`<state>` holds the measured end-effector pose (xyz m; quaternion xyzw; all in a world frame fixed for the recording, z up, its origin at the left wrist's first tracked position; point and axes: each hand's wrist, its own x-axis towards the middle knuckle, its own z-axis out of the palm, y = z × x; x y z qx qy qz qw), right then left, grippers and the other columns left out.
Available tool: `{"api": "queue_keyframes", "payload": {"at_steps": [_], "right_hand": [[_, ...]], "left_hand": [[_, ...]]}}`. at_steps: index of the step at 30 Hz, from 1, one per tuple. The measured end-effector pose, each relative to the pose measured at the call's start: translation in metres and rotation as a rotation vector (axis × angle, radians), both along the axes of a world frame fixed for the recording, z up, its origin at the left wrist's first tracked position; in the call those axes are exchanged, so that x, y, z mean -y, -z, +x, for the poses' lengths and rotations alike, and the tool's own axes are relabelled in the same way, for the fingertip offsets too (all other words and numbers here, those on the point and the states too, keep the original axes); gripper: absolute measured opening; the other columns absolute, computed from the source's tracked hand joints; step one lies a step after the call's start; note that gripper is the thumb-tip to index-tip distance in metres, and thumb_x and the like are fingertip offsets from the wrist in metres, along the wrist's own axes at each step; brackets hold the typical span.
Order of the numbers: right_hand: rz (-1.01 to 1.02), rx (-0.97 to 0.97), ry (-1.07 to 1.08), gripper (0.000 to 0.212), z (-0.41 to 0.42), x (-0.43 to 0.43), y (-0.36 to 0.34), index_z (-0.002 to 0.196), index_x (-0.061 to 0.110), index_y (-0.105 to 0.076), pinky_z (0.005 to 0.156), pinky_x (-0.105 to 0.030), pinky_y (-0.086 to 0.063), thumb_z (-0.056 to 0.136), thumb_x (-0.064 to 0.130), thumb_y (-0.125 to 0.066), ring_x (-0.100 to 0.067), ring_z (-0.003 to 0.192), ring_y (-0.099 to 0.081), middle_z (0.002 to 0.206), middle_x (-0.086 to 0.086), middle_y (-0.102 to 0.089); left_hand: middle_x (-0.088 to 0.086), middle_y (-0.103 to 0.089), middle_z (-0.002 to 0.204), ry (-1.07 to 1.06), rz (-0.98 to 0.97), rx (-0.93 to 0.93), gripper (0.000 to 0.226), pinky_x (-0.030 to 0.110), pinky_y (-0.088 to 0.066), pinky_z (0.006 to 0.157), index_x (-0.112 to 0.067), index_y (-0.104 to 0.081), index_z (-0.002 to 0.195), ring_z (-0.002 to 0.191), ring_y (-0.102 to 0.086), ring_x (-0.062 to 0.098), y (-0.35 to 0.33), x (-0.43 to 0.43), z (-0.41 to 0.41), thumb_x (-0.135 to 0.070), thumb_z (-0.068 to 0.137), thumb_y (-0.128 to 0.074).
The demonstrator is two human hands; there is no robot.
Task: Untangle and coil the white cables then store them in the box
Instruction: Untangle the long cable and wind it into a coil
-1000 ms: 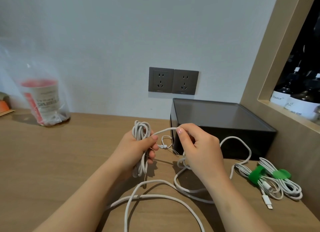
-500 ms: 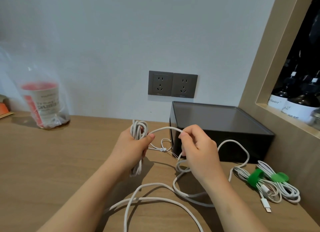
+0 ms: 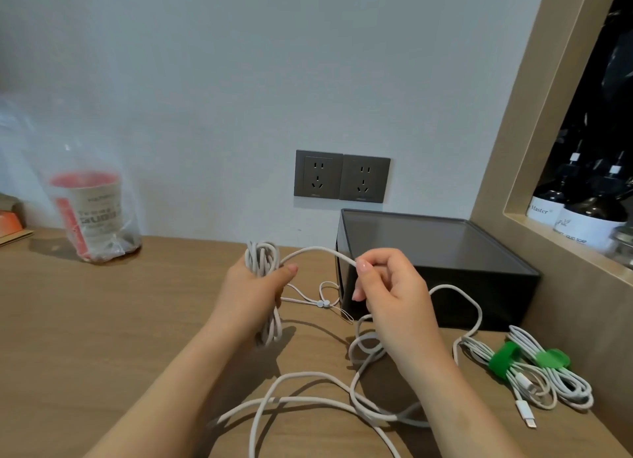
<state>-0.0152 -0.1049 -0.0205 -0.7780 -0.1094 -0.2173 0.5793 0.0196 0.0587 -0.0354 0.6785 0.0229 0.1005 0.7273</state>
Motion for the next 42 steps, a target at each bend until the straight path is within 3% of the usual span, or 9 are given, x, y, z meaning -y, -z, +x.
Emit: {"api": "queue_keyframes", "payload": {"at_steps": [7,14,18,20,23,28,31,37,42], "right_hand": [[-0.047,0.023,-0.093,0.016,-0.002,-0.007,0.004,0.080,0.026,-0.057,0.064,-0.011,-0.046,0.092,0.016,-0.053,-0.002,0.071,-0.057,0.072,0.011,-0.061],[-0.152,0.071,-0.079,0.019,-0.006,-0.009,0.005,0.078,0.034,-0.057,0.065,-0.009,-0.043,0.090,0.019,-0.057,0.001,0.075,-0.054,0.074,0.018,-0.059],[-0.313,0.095,-0.156,0.013,-0.011,-0.018,0.005,0.083,0.032,-0.061,0.071,-0.008,-0.042,0.089,0.020,-0.059,0.003,0.085,-0.053,0.080,0.018,-0.057],[-0.338,0.129,-0.165,0.011,-0.010,-0.019,0.006,0.090,0.027,-0.066,0.073,-0.008,-0.042,0.089,0.019,-0.059,0.003,0.090,-0.053,0.083,0.020,-0.057],[-0.375,0.185,-0.184,0.017,-0.009,-0.020,0.009,0.101,0.020,-0.071,0.076,-0.006,-0.043,0.089,0.015,-0.059,0.003,0.096,-0.054,0.089,0.025,-0.055],[-0.450,0.220,-0.212,0.026,-0.008,-0.021,0.012,0.112,0.022,-0.068,0.085,-0.007,-0.041,0.090,0.013,-0.058,0.002,0.101,-0.051,0.093,0.030,-0.050],[-0.487,0.197,-0.203,0.029,-0.007,-0.021,0.014,0.117,0.027,-0.065,0.085,-0.005,-0.040,0.091,0.015,-0.057,0.004,0.102,-0.049,0.094,0.033,-0.048],[-0.423,-0.006,-0.202,0.025,-0.013,-0.021,0.008,0.085,0.050,-0.045,0.064,-0.010,-0.046,0.090,0.030,-0.059,0.005,0.078,-0.054,0.072,0.016,-0.055],[-0.516,-0.162,-0.203,0.014,-0.011,-0.017,0.006,0.083,0.041,-0.052,0.062,-0.011,-0.046,0.089,0.032,-0.060,0.000,0.072,-0.057,0.076,0.013,-0.058]], "left_hand": [[0.000,-0.046,0.064,0.177,0.096,0.019,0.025,0.031,-0.039,0.059,-0.019,-0.050,0.082,0.060,-0.043,0.016,-0.002,0.007,-0.011,-0.037,0.080,-0.068],[0.001,-0.053,0.080,0.247,-0.010,-0.089,0.069,0.026,-0.039,0.057,-0.022,-0.050,0.109,0.063,-0.050,0.012,-0.008,0.012,-0.017,-0.069,0.059,-0.047],[0.013,-0.064,0.108,0.331,-0.011,-0.054,0.101,0.042,-0.051,0.087,-0.018,-0.048,0.125,0.096,-0.065,0.024,0.000,0.005,-0.012,-0.085,0.050,-0.060],[0.011,-0.062,0.114,0.306,-0.024,-0.022,0.096,0.048,-0.048,0.095,-0.021,-0.045,0.124,0.106,-0.063,0.026,0.000,0.004,-0.013,-0.075,0.048,-0.066],[0.006,-0.058,0.097,0.262,-0.058,0.008,0.089,0.042,-0.050,0.081,-0.014,-0.043,0.120,0.094,-0.061,0.025,0.001,0.002,-0.008,-0.056,0.049,-0.077],[0.002,-0.049,0.071,0.214,-0.124,0.020,0.030,0.029,-0.043,0.056,-0.017,-0.045,0.100,0.055,-0.055,0.010,0.003,0.006,-0.006,-0.026,0.083,-0.067],[0.003,-0.047,0.072,0.186,-0.141,0.040,0.011,0.030,-0.041,0.055,-0.019,-0.047,0.093,0.060,-0.050,0.015,0.003,0.007,-0.004,-0.022,0.090,-0.057],[0.001,-0.049,0.059,0.107,-0.341,0.056,0.015,0.024,-0.047,0.046,-0.014,-0.047,0.085,0.048,-0.050,0.012,-0.006,0.007,-0.007,-0.024,0.095,-0.050],[0.001,-0.056,0.046,0.088,-0.599,0.012,0.028,0.045,-0.056,0.072,-0.007,-0.045,0.077,0.043,-0.062,0.015,-0.014,0.001,-0.007,-0.024,0.098,-0.047]]}}
